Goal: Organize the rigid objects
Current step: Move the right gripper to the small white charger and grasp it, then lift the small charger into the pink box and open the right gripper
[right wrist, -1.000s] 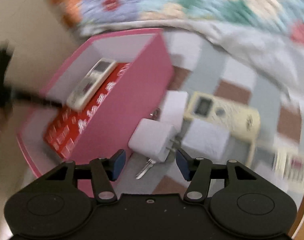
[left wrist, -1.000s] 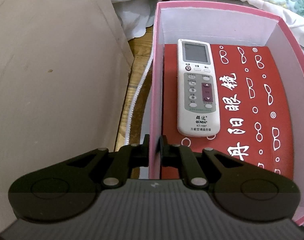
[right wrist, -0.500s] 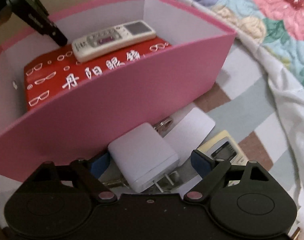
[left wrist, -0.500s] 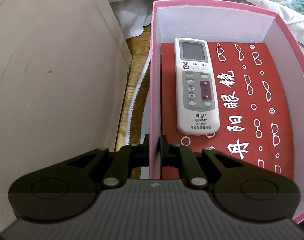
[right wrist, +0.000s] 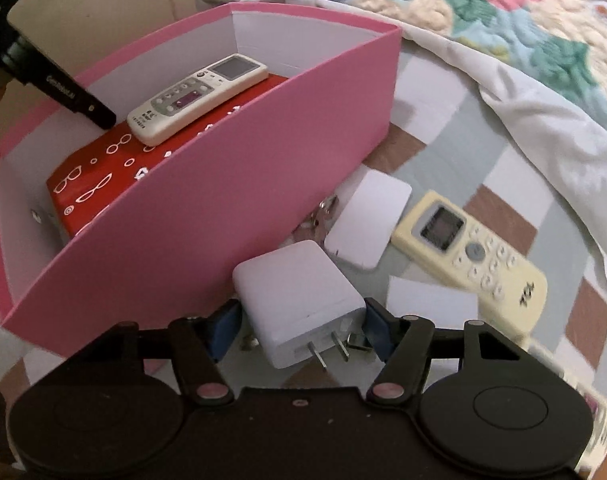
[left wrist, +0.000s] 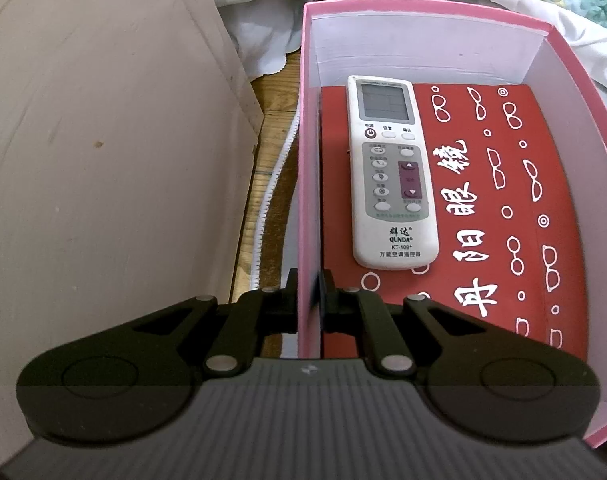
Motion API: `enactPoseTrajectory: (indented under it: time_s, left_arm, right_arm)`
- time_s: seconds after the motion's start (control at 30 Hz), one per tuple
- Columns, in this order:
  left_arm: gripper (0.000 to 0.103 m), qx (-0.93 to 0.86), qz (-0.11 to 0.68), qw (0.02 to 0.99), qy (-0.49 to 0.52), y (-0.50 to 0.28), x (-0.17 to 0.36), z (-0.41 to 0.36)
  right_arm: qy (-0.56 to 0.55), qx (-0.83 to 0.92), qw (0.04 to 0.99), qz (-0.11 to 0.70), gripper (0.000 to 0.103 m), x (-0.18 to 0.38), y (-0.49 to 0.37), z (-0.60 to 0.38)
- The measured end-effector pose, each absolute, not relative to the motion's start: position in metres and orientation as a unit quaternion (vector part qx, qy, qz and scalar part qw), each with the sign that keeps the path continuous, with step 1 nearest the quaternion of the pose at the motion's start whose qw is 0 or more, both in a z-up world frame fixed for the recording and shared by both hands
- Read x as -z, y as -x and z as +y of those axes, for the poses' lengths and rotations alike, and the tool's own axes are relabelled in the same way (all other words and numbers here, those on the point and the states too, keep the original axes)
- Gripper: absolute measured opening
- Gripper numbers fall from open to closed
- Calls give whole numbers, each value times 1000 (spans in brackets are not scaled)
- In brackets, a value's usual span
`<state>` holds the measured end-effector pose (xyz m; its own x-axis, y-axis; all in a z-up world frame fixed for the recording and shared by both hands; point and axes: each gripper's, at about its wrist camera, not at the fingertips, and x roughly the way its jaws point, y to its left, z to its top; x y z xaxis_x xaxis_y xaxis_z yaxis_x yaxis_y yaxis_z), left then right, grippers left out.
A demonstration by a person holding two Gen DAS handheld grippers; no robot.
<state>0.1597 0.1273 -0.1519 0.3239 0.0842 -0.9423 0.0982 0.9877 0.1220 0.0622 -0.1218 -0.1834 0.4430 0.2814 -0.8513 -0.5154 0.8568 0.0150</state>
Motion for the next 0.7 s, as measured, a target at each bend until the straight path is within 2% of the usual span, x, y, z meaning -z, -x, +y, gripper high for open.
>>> enactPoseTrajectory:
  time_s: [0.43, 0.7]
  left_arm:
    - [7, 3, 583, 809, -72, -160, 152, 129]
    - [7, 4, 583, 809, -71, -160, 152, 129]
  right_arm:
    - [59, -200, 859, 467, 70, 159, -42, -148]
    - [-17, -234, 877, 419, 70, 100, -36, -151]
